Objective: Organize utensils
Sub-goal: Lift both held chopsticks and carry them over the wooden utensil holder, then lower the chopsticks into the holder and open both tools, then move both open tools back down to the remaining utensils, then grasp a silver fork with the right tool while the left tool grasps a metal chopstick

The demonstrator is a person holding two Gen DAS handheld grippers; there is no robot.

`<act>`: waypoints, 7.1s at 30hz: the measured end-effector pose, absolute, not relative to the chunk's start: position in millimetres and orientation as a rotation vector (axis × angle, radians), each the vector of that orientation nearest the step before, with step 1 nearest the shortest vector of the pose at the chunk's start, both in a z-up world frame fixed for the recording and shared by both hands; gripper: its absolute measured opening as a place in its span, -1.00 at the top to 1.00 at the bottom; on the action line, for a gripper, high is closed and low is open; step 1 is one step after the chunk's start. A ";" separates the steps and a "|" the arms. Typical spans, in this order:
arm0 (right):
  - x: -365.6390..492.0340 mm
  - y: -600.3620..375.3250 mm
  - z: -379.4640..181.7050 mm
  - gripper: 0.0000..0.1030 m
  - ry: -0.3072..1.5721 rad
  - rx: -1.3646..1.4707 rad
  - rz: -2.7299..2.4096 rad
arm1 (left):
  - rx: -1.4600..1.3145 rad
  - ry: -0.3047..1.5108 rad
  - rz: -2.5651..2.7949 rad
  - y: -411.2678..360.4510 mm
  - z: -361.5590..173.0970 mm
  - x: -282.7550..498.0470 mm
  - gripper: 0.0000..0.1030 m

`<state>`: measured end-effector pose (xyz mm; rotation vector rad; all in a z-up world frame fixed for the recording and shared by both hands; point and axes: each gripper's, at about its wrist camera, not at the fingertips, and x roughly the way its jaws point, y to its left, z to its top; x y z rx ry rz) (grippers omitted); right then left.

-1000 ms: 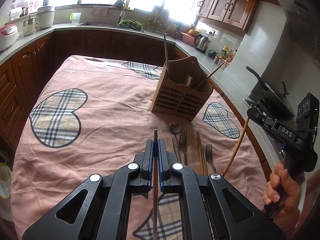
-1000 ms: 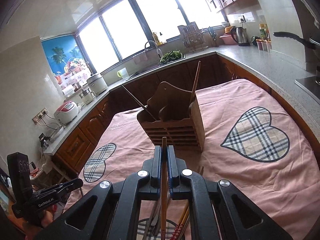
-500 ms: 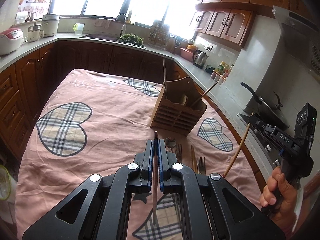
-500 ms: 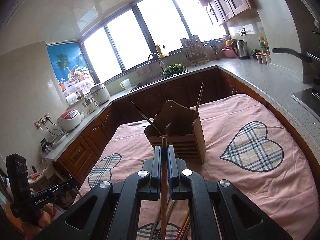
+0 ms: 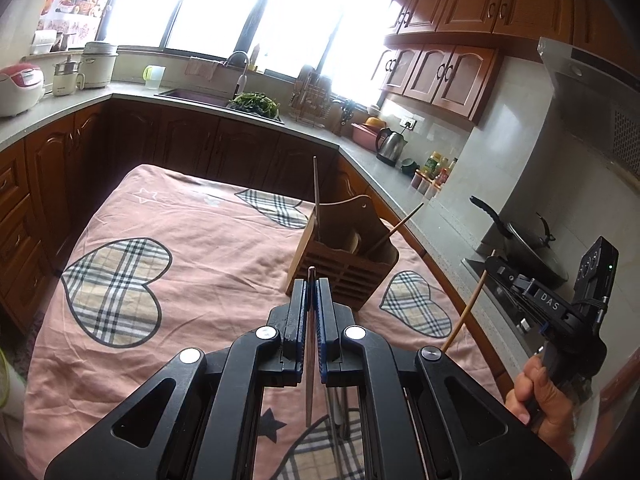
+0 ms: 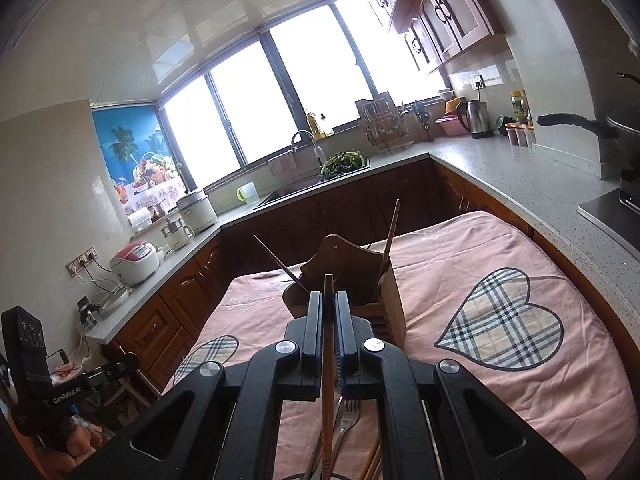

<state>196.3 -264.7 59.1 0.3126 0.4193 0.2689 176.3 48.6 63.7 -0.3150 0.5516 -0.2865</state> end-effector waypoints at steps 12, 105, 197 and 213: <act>217.8 -278.4 65.3 0.90 0.334 0.347 0.236 | -0.354 0.476 -0.294 47.0 85.3 205.0 0.93; 264.4 -317.4 29.4 -0.85 0.361 0.457 0.164 | -0.335 0.583 -0.197 7.2 22.1 293.8 -0.74; 248.8 -270.6 -117.1 0.17 0.923 0.170 0.202 | -0.093 0.951 -0.305 -39.7 -79.4 272.4 0.93; 227.0 -274.2 -79.0 0.48 0.795 0.136 0.170 | -0.143 0.869 -0.326 -24.3 -44.6 247.2 0.93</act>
